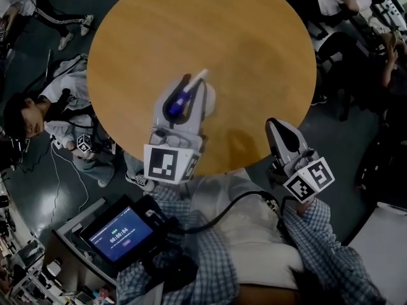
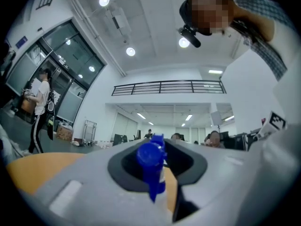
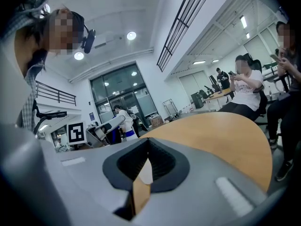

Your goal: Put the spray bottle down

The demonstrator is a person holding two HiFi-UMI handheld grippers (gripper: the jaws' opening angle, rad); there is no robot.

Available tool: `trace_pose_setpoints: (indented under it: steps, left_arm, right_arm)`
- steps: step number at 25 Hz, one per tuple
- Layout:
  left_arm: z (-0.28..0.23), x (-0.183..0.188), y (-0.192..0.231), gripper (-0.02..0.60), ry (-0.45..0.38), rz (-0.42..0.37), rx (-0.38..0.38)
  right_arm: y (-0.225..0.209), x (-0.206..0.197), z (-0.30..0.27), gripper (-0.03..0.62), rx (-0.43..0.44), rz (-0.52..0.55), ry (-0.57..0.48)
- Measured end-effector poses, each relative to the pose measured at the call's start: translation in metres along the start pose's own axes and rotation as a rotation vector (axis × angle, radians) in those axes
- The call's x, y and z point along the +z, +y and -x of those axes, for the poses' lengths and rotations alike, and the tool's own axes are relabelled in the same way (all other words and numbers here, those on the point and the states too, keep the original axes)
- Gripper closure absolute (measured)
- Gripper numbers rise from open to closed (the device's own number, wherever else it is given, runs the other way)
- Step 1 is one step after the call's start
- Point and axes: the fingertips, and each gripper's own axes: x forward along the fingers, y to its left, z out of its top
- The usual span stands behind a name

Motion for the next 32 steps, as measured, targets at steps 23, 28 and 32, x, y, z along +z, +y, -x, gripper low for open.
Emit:
trace_pose_setpoints:
  steps: [23, 28, 32]
  left_arm:
    - [0.0, -0.016, 0.011, 0.264, 0.095, -0.011, -0.055]
    - [0.014, -0.028, 0.026, 0.243, 0.119, -0.01, -0.017]
    - [0.035, -0.039, 0.038, 0.242, 0.149, 0.009, 0.045]
  right_arm:
    - [-0.001, -0.005, -0.024, 0.588, 0.066, -0.012, 0.044]
    - [0.003, -0.015, -0.035, 0.588, 0.093, -0.015, 0.055]
    - [0.004, -0.021, -0.037, 0.588, 0.109, -0.017, 0.063]
